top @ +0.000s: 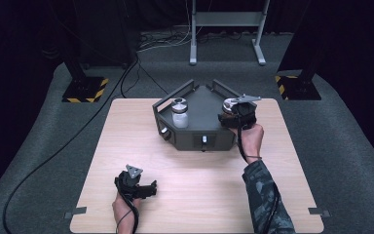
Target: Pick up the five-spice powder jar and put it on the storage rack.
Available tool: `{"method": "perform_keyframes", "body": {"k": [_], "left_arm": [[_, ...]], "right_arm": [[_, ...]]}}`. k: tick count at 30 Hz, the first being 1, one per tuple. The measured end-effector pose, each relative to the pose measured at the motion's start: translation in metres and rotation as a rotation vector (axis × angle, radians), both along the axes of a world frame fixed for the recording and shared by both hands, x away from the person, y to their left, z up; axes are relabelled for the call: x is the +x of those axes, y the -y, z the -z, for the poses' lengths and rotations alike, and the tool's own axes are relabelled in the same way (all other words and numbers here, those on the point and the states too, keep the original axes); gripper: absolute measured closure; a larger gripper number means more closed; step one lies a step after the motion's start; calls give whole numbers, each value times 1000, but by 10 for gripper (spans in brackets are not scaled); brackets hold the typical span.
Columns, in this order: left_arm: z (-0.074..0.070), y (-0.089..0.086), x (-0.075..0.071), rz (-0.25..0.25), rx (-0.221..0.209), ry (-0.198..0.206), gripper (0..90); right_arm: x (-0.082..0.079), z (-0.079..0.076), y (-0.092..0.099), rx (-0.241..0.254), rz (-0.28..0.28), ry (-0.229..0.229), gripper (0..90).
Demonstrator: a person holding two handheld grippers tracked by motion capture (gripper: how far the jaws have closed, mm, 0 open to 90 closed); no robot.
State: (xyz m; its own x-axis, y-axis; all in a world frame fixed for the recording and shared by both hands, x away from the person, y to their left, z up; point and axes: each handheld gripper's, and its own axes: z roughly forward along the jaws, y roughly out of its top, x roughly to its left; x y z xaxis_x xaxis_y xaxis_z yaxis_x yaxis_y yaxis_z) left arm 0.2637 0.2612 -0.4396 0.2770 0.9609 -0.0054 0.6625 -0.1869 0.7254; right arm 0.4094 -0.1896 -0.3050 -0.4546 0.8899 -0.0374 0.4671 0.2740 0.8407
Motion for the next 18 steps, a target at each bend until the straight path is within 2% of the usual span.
{"method": "perform_keyframes", "body": {"k": [15,16,17,18], "left_arm": [[0,0,0,1,1,2,2],[0,0,0,0,-1,1,2],[0,0,0,0,-1,0,2],[0,0,0,1,0,1,2]], "right_arm": [[-1,0,-2,5,14,-2,299],[-1,0,-2,4,14,-3,277],[0,0,-1,5,6,-11,181],[-1,-1,-4,-2,20,-14,98]]}}
